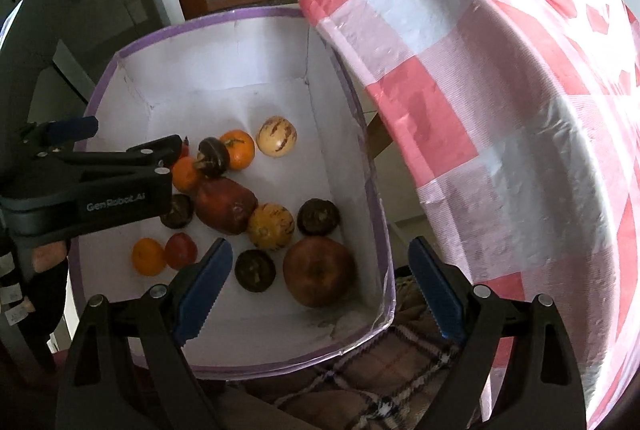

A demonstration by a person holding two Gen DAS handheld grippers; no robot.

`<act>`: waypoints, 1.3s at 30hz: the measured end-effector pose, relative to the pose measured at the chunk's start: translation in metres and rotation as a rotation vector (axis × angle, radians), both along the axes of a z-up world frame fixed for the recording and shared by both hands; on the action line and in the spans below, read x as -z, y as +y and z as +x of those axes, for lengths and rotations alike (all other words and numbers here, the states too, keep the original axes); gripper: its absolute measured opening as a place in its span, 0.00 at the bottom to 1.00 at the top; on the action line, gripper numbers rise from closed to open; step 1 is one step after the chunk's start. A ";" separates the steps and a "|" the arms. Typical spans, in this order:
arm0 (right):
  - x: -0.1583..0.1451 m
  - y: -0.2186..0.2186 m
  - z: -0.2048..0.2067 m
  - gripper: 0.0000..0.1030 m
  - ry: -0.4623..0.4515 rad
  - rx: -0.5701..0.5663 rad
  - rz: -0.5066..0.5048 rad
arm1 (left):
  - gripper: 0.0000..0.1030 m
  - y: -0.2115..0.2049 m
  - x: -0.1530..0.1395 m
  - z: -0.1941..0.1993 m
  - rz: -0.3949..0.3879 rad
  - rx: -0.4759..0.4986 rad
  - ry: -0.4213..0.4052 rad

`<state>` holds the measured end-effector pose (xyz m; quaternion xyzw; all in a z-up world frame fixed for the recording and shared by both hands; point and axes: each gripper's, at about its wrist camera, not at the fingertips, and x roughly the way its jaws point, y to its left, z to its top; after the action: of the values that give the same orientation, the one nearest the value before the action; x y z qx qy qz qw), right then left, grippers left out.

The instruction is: Organize fruits

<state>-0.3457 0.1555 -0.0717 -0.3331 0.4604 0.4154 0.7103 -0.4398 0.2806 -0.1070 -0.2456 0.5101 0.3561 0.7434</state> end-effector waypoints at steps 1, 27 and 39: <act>0.001 0.000 -0.001 0.84 0.001 -0.003 -0.003 | 0.98 0.001 0.002 -0.001 -0.009 -0.004 0.001; 0.010 0.000 0.000 0.84 0.001 -0.009 -0.029 | 0.98 0.004 0.004 -0.002 -0.019 -0.016 0.003; 0.014 -0.001 -0.001 0.84 0.014 -0.006 -0.035 | 0.98 0.003 0.008 -0.001 -0.024 -0.013 0.005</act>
<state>-0.3467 0.1544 -0.0856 -0.3440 0.4714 0.4119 0.6999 -0.4409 0.2839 -0.1150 -0.2570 0.5145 0.3555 0.7368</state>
